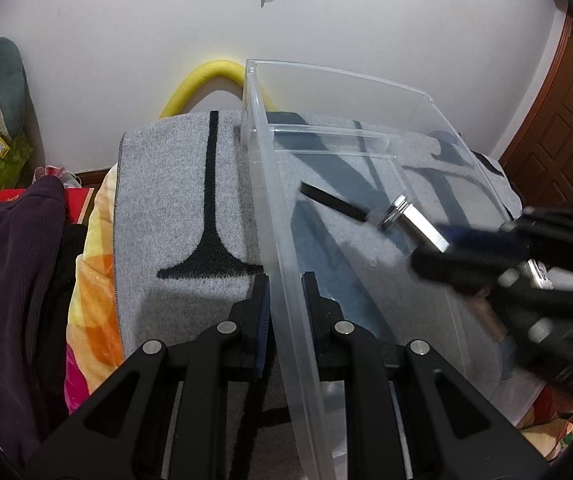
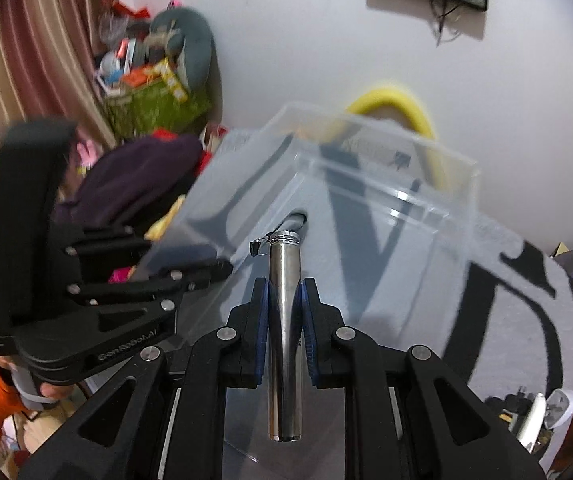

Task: Organize rigid objects
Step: 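Place the silver cylinder in the box with right gripper while left holds box, then grasp the black microphone with the right gripper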

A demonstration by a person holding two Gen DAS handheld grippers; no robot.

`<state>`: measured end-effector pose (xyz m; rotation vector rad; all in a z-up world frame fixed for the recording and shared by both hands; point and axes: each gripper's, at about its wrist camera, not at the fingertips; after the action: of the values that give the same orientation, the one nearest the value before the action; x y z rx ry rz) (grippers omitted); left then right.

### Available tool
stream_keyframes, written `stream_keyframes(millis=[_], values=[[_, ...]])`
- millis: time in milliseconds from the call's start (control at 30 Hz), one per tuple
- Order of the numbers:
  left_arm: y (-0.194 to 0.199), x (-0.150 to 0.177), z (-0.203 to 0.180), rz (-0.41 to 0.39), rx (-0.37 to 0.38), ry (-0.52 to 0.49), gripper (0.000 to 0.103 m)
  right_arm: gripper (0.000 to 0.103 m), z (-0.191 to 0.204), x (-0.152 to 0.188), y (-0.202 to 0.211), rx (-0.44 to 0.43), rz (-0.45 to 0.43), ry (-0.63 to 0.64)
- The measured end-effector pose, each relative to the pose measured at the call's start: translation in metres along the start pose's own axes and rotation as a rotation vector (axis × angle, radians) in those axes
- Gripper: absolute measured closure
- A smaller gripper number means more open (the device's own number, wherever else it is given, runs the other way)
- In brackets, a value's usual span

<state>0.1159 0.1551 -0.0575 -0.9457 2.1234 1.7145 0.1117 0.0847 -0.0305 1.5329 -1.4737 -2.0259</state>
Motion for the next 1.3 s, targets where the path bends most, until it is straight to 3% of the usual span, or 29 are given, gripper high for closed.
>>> stream_keyframes(millis=[200,500,733,967,1133,1300], values=[[0.0,0.0,0.0,-0.001,-0.001,-0.001,0.088,0.089,0.011,0.003,-0.02,-0.003,0.083,0.055],[-0.001,-0.001,0.0,-0.001,-0.003,0.001,0.088,0.089,0.013,0.001,-0.017,0.044,0.105,0.067],[-0.001,0.0,0.0,0.001,-0.004,0.001,0.088,0.066,0.0,0.006,0.008,0.034,0.041,0.003],[-0.001,0.0,0.0,0.004,-0.007,0.002,0.088,0.062,-0.018,0.013,0.057,0.066,-0.05,-0.051],[-0.001,0.0,0.0,0.005,-0.006,0.005,0.088,0.042,-0.037,0.024,0.095,0.161,-0.124,-0.092],[-0.001,0.0,0.0,0.008,-0.007,0.005,0.088,0.04,-0.057,0.043,0.12,0.248,-0.144,-0.123]])
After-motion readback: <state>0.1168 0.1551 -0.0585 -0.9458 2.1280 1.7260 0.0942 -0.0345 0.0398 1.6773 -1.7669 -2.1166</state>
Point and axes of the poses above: each gripper's, at about its wrist camera, not at the fingertips, and y roughly against the way its jaws point, z to its left, x to its underside, and after that the axes turned 11 degrees about y, right-handed
